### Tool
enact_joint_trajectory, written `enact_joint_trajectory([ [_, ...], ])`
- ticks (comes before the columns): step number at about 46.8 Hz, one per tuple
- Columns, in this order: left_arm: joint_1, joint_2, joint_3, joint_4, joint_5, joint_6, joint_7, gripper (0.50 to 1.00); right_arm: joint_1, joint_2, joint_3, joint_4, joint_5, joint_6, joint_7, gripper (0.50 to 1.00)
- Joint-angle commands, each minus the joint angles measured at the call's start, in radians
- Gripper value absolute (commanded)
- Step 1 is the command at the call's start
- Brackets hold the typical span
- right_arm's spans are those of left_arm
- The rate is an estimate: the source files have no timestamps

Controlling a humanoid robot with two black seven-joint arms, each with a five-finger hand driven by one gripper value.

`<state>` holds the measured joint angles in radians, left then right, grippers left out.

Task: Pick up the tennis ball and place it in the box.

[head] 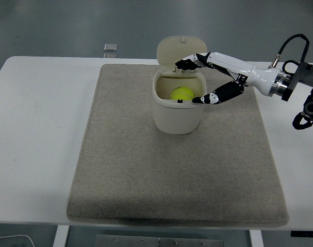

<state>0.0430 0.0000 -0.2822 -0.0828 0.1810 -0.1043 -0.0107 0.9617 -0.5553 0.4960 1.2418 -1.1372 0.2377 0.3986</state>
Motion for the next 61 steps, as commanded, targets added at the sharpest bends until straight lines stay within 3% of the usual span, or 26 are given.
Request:
enact_joint_trajectory([
  [1,0.000,0.000,0.000,0.000,0.000,0.000,0.000,0.992,0.002,-0.032,0.003,0.005,0.062,0.058,0.005,0.858],
  [7,0.000,0.000,0.000,0.000,0.000,0.000,0.000,0.992,0.005,-0.092,0.006,0.004,0.181,0.189,0.006,0.858],
  [13,0.000,0.000,0.000,0.000,0.000,0.000,0.000,0.992,0.000,-0.124,-0.004,-0.008,0.261,0.226,-0.003,0.858],
  [25,0.000,0.000,0.000,0.000,0.000,0.000,0.000,0.992,-0.044,-0.107,0.004,-0.173,0.411,0.184,-0.020,0.858],
  [30,0.000,0.000,0.000,0.000,0.000,0.000,0.000,0.992,-0.049,-0.100,0.006,-0.234,0.507,0.164,-0.076,0.856],
  [42,0.000,0.000,0.000,0.000,0.000,0.000,0.000,0.992,-0.044,0.020,0.012,-0.395,0.749,0.106,-0.257,0.858],
  [61,0.000,0.000,0.000,0.000,0.000,0.000,0.000,0.992,-0.043,0.121,0.013,-0.518,1.109,0.109,-0.389,0.858],
])
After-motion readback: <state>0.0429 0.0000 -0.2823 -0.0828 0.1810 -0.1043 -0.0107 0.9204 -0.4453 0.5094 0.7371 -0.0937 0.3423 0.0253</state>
